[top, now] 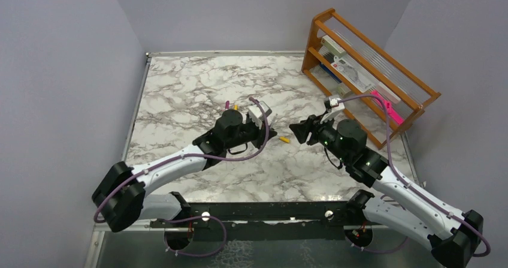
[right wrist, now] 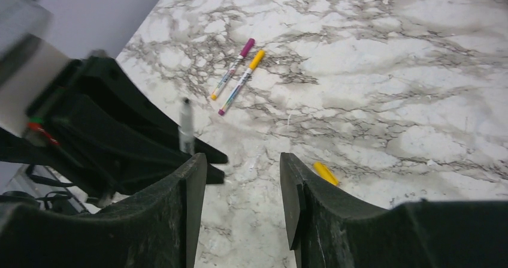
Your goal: Insert the pens into the pen caps
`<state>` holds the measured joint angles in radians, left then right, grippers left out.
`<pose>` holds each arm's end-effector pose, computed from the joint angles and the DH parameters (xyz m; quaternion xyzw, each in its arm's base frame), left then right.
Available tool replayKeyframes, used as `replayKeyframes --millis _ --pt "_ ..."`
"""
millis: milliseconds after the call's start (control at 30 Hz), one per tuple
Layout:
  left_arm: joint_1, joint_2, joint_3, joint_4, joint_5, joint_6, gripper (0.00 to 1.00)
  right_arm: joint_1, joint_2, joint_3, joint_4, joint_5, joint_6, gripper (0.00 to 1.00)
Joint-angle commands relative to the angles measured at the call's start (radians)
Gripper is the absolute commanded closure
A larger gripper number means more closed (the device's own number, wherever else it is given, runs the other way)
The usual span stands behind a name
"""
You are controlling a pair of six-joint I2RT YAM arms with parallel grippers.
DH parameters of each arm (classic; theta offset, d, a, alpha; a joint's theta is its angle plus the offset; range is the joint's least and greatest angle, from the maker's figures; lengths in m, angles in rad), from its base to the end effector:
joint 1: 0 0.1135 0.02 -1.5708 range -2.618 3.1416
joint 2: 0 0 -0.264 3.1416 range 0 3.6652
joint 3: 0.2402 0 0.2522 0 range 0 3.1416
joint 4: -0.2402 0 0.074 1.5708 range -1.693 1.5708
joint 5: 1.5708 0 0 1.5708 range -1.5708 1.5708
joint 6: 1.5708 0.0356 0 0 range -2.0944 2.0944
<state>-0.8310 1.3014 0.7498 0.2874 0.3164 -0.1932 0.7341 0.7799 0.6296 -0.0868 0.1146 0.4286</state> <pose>0.1899 -0.2245 0.2625 0.3368 0.7146 -0.4032 0.4619 0.1436 0.1241 0.2961 -0.0843 0.7807 0.3015 0.5408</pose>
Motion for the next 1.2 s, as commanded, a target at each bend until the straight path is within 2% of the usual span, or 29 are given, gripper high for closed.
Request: replayKeyframes --millis 0,67,167,300,600,833,1167 --pt "0.011 -0.151 -0.091 0.058 -0.309 -0.073 1.00 0.001 0.025 -0.047 -0.014 0.059 -0.049 0.52" --pt "0.012 -0.199 -0.118 0.063 -0.339 -0.078 1.00 0.001 0.072 -0.055 -0.007 0.056 -0.044 0.52" --pt "0.014 -0.233 -0.122 0.032 -0.302 -0.039 1.00 0.000 0.188 -0.028 -0.023 0.056 -0.035 0.52" --pt "0.016 -0.253 -0.118 0.001 -0.292 -0.038 1.00 0.000 0.357 0.014 -0.012 0.063 -0.006 0.42" --pt "0.027 -0.268 -0.115 -0.042 -0.317 -0.027 1.00 -0.007 0.648 0.130 0.013 0.067 -0.106 0.41" --pt "0.031 -0.266 -0.118 -0.058 -0.314 -0.019 1.00 -0.009 0.772 0.175 0.013 0.111 -0.121 0.46" --pt "0.033 -0.258 -0.116 -0.076 -0.315 -0.018 1.00 -0.009 0.866 0.200 0.040 0.157 -0.153 0.48"
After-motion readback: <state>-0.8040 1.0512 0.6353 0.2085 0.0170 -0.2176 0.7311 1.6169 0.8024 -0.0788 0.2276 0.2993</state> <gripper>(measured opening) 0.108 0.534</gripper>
